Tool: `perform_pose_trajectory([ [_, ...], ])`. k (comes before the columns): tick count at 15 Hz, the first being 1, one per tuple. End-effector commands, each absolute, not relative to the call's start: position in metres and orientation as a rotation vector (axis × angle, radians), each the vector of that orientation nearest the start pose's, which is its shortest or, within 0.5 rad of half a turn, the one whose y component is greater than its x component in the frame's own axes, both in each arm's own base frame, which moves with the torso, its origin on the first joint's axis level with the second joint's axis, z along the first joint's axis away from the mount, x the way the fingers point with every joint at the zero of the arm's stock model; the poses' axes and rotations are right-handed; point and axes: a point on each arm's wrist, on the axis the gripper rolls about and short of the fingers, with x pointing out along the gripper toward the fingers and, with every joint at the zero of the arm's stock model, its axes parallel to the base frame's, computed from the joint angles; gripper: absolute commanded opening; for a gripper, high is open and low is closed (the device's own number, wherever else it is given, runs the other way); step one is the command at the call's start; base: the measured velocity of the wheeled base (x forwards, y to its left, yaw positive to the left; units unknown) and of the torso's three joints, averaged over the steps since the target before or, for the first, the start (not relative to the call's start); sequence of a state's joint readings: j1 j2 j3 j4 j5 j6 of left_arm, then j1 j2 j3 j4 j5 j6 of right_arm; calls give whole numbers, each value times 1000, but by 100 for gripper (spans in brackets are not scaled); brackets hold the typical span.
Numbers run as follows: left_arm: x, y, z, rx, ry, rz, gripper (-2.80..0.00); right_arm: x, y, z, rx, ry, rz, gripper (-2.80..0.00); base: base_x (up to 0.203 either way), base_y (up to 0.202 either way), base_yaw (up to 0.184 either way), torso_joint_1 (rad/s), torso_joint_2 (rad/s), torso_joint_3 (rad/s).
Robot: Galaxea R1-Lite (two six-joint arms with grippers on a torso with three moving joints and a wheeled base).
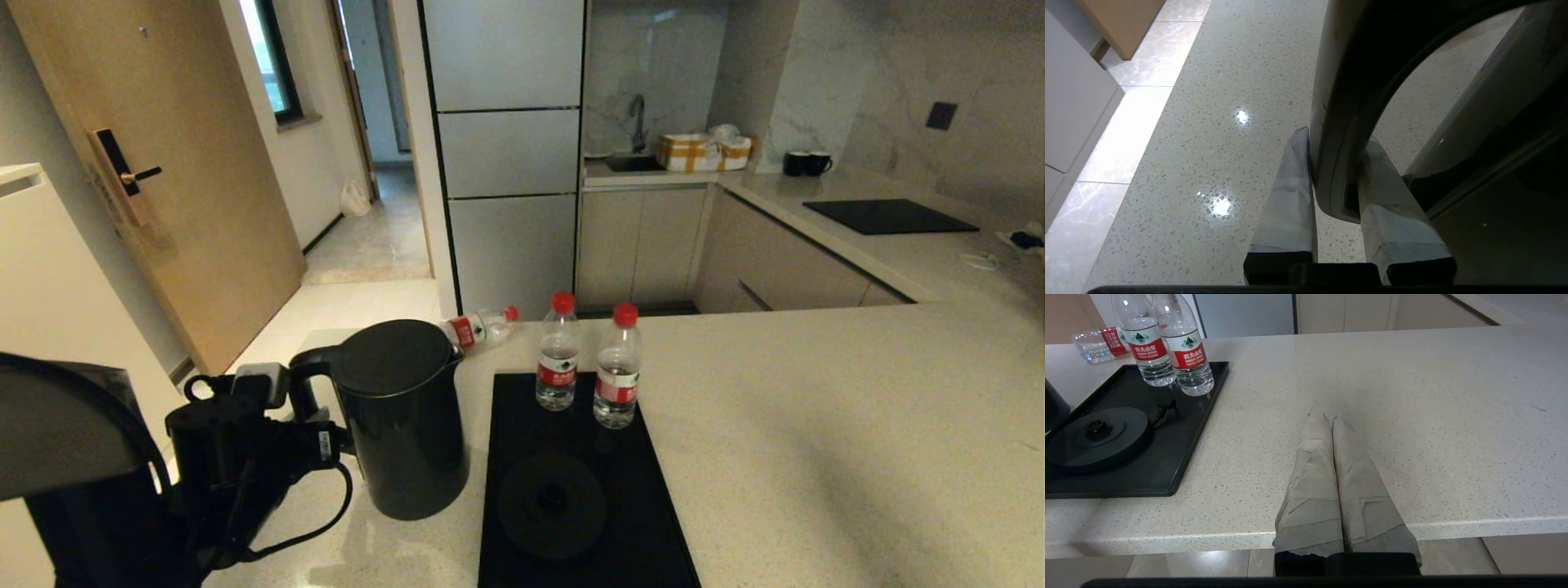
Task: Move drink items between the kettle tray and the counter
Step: Return the kettle to its original position
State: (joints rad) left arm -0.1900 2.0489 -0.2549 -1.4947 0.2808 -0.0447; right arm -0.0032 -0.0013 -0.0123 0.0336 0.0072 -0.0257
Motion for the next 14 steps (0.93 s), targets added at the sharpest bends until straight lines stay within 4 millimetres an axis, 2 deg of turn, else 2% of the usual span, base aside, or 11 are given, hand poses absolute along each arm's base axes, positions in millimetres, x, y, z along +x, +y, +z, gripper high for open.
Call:
perform_pose_trajectory([
  [1,264,-44,52,21,278,93,-280,-24,0,75,-26,21,5,-280,0,0,0,0,0,0],
  [5,247,-44,71,-11,233,52,-280,-24,0,75,-26,21,5,-280,0,0,0,0,0,0],
  [8,231,-45,98,-29,136,0,-280,-24,0,75,-26,21,5,-280,0,0,0,0,0,0],
  [14,218,-53,108,-38,99,-42,-280,-24,0,75,-26,21,5,-280,0,0,0,0,0,0],
])
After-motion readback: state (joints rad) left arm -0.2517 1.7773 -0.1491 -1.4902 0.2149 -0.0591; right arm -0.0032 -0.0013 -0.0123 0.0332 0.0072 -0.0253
